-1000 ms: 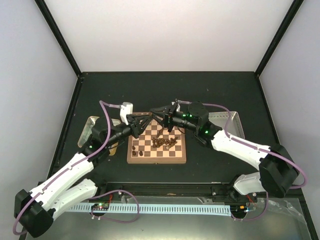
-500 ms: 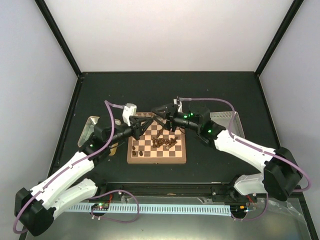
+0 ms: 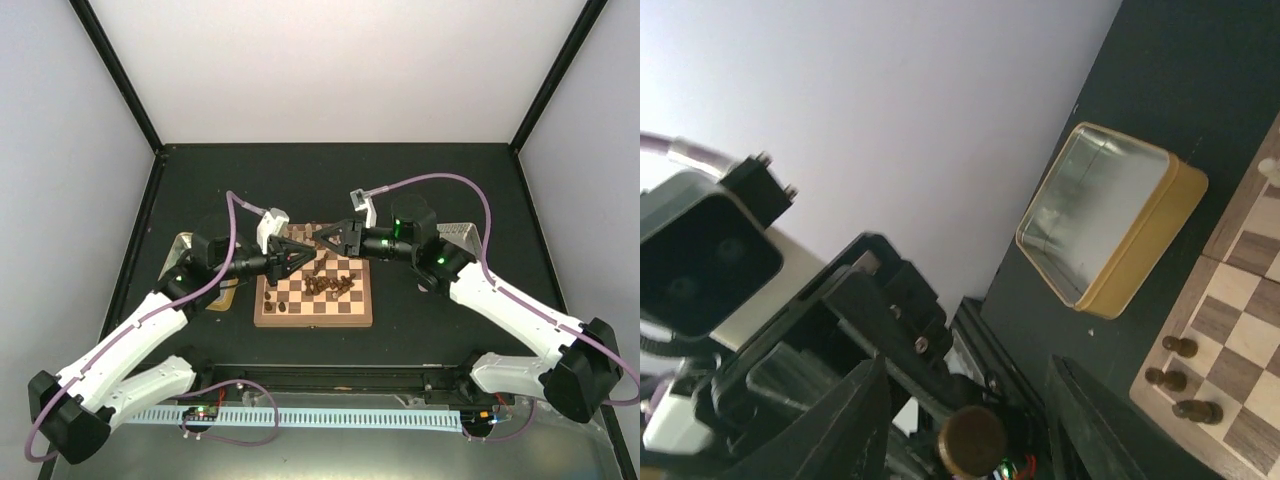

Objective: Set up the chess pieces on the board
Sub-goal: Place the chess piece on the chessboard.

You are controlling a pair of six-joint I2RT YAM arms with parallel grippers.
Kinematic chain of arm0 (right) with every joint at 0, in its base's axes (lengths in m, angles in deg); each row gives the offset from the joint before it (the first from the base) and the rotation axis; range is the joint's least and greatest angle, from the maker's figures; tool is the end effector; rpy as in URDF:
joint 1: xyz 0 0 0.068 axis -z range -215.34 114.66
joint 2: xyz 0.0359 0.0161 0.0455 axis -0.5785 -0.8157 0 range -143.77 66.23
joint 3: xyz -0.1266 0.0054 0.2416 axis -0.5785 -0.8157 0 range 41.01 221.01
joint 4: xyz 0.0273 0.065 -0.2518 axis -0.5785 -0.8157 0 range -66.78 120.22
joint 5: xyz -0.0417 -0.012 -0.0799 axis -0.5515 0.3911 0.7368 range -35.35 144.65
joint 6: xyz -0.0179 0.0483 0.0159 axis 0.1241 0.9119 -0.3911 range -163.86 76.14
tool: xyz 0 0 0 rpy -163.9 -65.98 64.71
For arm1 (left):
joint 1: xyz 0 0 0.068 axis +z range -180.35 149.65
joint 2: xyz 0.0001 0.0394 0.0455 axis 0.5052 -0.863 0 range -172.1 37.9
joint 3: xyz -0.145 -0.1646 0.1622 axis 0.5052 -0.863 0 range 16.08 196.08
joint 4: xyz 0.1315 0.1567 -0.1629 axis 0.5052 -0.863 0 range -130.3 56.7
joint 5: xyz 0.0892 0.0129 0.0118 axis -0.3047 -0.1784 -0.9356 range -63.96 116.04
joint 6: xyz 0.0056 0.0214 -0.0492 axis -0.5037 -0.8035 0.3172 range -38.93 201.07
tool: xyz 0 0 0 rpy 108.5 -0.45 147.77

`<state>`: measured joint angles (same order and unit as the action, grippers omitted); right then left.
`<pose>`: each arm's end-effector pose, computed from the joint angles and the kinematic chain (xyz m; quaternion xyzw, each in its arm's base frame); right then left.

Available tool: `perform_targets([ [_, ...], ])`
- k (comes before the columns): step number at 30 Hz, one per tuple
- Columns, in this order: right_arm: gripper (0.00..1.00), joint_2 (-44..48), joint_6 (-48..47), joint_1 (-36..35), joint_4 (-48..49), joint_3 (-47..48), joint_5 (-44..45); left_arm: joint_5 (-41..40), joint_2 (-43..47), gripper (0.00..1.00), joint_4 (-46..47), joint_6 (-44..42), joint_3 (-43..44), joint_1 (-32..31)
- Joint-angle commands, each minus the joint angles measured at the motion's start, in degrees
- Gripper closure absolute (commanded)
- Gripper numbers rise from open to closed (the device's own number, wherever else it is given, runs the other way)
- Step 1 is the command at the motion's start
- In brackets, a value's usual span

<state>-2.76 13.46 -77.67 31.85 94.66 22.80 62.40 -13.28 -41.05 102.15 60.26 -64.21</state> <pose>0.1935 0.2016 0.3284 -0.0694 0.7719 0.5930 0.2183 0.1579 -0.1314 0.3228 0.2731 0.7266 -0.4869 0.4006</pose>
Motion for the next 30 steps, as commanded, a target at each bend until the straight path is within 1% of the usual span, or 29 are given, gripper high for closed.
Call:
perform_targets([
  [1, 0.57, 0.6, -6.0, 0.3, -3.0, 1.2, -5.8, 4.0, -0.8, 0.99, -2.7, -2.4, 2.6, -0.2],
  [4, 0.58, 0.6, -4.8, 0.4, -2.1, 0.7, -8.2, 4.4, -1.0, 0.98, -2.0, -2.2, 2.8, -0.2],
  [7, 0.67, 0.5, -3.5, 0.4, -1.5, 0.3, -9.0, 4.8, -1.2, 0.99, -1.7, -1.9, 3.0, -0.2],
  [11, 0.83, 0.7, -0.5, 0.3, 0.6, -0.5, -8.3, 4.7, -1.4, 0.99, -0.9, -0.9, 3.1, -0.2],
  [16, 0.93, 0.7, 6.7, 0.3, 8.7, -3.6, -6.9, 4.5, -1.6, 0.98, 1.5, 1.6, 3.0, -0.2],
  [18, 0.95, 0.9, 10.2, 0.3, 12.6, -5.0, -5.6, 4.4, -1.7, 0.98, 2.8, 3.1, 2.8, -0.2],
  [20, 0.96, 1.1, 14.3, 0.4, 16.1, -6.3, -4.0, 3.8, -1.8, 0.95, 4.4, 5.1, 2.4, -0.2],
  [22, 0.96, 1.1, 17.9, 0.3, 20.0, -7.7, -2.6, 2.9, -1.9, 0.9, 6.2, 6.7, 1.9, -0.2],
  [25, 0.97, 0.9, 21.4, 0.3, 22.4, -9.1, -1.7, 2.2, -2.1, 0.92, 8.4, 8.1, 1.1, -0.2],
  [27, 0.97, 1.0, 22.8, 0.3, 22.9, -9.9, -0.7, 1.6, -2.0, 0.91, 8.5, 8.5, 1.0, -0.2],
  [30, 0.97, 1.1, 26.1, 0.4, 24.5, -11.6, 0.9, 0.7, -1.6, 0.82, 9.8, 9.8, 0.1, -0.2],
])
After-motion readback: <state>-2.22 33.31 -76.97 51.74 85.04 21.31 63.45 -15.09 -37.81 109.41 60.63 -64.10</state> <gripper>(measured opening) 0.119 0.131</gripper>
